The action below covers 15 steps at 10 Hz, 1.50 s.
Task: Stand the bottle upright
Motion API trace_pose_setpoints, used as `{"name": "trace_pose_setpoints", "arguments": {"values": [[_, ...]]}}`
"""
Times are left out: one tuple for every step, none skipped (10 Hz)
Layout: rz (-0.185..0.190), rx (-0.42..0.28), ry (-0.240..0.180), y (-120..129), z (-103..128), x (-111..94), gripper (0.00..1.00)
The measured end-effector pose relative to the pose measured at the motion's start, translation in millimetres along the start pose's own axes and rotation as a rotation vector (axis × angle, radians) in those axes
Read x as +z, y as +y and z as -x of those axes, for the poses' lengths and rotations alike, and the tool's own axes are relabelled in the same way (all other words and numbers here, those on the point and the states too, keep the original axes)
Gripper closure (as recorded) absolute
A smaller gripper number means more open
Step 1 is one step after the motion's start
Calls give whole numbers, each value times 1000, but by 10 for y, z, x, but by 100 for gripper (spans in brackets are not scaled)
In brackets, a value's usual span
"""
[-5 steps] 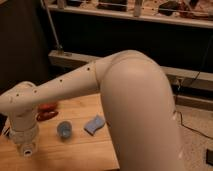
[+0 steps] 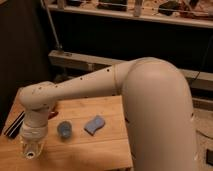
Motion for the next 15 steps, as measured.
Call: {"name": "trace_pose_setpoints", "arguments": {"values": [[7,23,22,-68,6,-15,72],[-2,42,43,-139,10,-31,72],[-30,59,67,-226,8,-61,72],[-68,76,92,-291,-1,-105,72],[-96,86,113,-321,-6,-144,72],[-136,95,151,-338,-17,-208,73],[-163,94,176,-322,-30,-259,79],[-183,93,195,-298,-35,-303,87],[-198,95,212,-268,-26,-359,92],[-201,97,221,-252,-14,-384,92],[-207,98,235,-231,3,-401,92],[-211,97,242,-212,12,-417,92],[-215,99,252,-202,30,-432,92],[-217,100,260,-196,38,-433,92],[-218,96,275,-188,49,-406,92]]}}
